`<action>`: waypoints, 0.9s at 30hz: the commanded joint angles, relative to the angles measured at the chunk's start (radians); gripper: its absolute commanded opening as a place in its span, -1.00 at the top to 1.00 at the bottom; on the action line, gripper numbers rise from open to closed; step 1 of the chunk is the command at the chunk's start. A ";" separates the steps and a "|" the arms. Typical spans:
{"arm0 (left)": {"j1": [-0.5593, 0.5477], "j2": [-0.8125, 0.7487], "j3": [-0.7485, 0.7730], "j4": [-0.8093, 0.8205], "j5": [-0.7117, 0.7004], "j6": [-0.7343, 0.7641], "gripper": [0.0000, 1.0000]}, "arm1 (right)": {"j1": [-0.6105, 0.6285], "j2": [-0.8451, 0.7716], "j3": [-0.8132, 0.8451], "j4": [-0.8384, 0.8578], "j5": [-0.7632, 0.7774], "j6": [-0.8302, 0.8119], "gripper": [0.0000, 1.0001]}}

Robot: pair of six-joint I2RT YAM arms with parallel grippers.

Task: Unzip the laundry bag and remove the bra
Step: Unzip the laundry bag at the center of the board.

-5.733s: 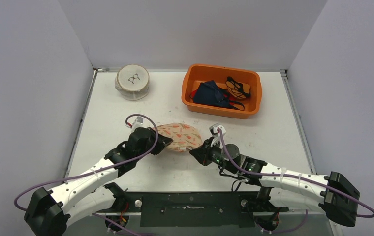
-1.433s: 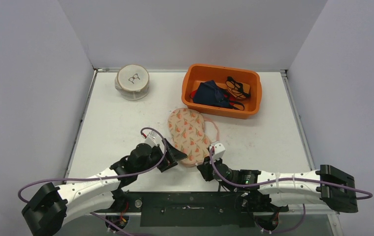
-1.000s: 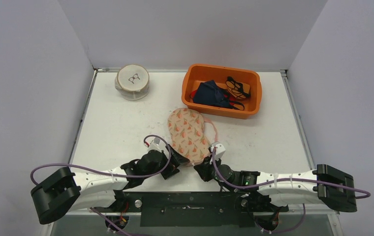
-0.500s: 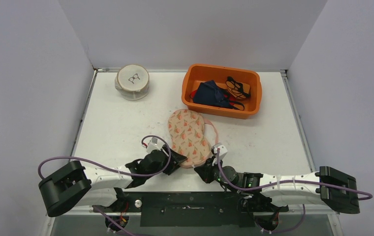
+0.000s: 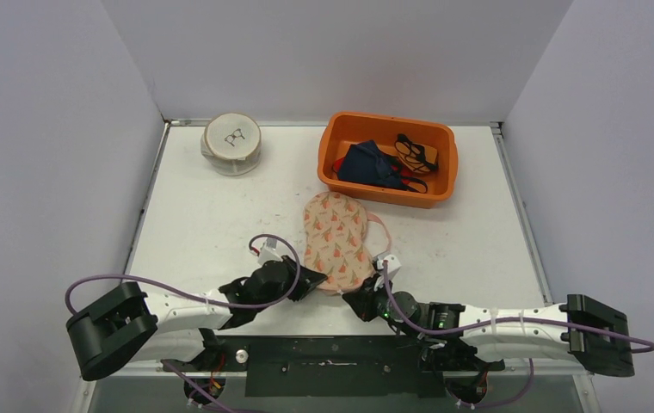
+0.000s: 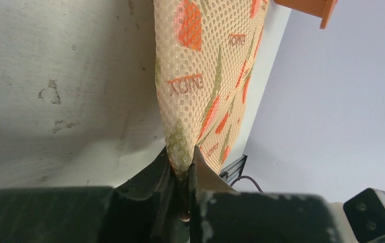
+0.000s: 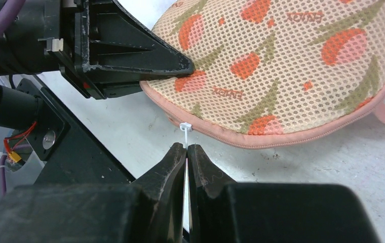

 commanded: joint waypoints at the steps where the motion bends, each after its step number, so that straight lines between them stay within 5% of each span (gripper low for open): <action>1: -0.003 -0.055 0.017 -0.024 -0.039 0.027 1.00 | 0.008 -0.053 -0.010 -0.037 0.058 -0.010 0.89; 19: -0.006 -0.194 0.046 -0.171 -0.061 0.052 1.00 | 0.008 -0.067 -0.033 -0.025 0.059 0.010 0.89; 21: -0.007 -0.207 0.068 -0.211 -0.062 0.065 1.00 | 0.008 -0.078 -0.024 -0.010 0.029 -0.006 0.62; 24: -0.007 -0.226 0.104 -0.284 -0.068 0.086 1.00 | 0.008 -0.088 0.011 -0.017 -0.023 -0.029 -0.15; 27: -0.007 -0.254 0.136 -0.372 -0.080 0.103 1.00 | 0.007 -0.095 0.060 -0.058 -0.043 -0.047 -0.56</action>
